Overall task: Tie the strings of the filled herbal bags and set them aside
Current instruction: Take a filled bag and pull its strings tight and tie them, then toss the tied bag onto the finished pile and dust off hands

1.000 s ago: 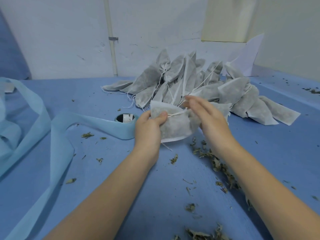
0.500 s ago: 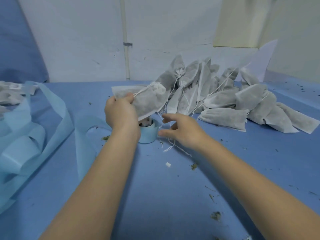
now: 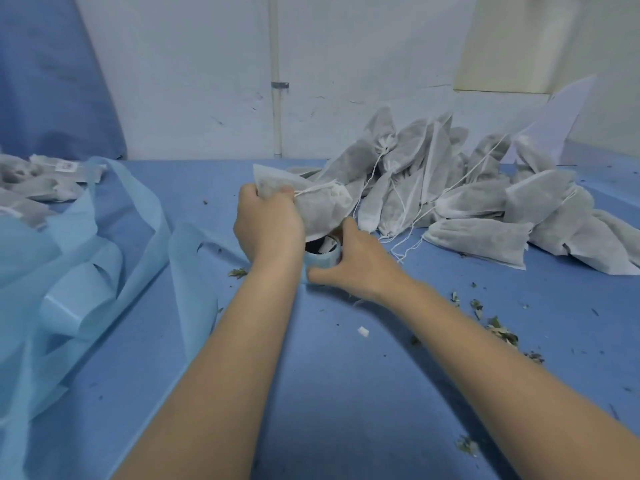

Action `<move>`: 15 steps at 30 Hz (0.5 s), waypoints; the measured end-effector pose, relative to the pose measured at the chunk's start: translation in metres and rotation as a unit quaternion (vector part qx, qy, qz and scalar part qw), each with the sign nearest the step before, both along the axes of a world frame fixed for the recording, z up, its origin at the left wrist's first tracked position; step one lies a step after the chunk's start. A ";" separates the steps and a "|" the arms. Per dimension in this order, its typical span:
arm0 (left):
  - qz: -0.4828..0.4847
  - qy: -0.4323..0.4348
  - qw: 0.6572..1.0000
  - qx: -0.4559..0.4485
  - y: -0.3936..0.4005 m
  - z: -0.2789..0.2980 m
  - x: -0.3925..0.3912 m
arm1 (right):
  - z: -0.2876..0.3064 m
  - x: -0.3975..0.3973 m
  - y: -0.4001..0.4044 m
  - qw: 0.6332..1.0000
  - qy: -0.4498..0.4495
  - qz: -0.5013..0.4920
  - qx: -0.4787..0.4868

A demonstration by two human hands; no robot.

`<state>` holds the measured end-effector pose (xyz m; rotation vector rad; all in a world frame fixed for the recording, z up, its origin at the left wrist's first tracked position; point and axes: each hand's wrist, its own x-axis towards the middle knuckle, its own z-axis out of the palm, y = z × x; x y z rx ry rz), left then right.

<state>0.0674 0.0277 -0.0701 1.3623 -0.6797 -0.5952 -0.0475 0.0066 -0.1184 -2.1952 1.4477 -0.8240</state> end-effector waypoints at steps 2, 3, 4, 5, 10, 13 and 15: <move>-0.008 -0.054 0.998 0.026 0.000 -0.003 -0.004 | -0.003 0.001 0.002 0.999 -0.035 -0.012 0.008; -0.013 -0.076 0.996 0.037 0.001 -0.004 -0.006 | -0.005 0.001 0.003 0.998 -0.058 -0.013 0.011; -0.019 -0.091 0.995 0.045 0.001 -0.005 -0.007 | -0.005 0.001 0.005 0.997 -0.079 -0.012 0.015; -0.023 -0.102 0.993 0.050 0.002 -0.006 -0.008 | -0.004 0.000 0.006 0.995 -0.096 -0.014 0.021; -0.014 -0.108 0.992 0.064 0.002 -0.008 -0.006 | -0.005 -0.020 0.016 0.979 -0.171 -0.004 0.107; -0.011 -0.122 0.990 0.069 0.002 -0.008 -0.007 | -0.009 -0.027 0.021 0.972 -0.210 -0.013 0.102; -0.011 -0.128 0.989 0.069 0.002 -0.008 -0.007 | -0.010 -0.022 0.023 0.975 -0.208 -0.037 0.073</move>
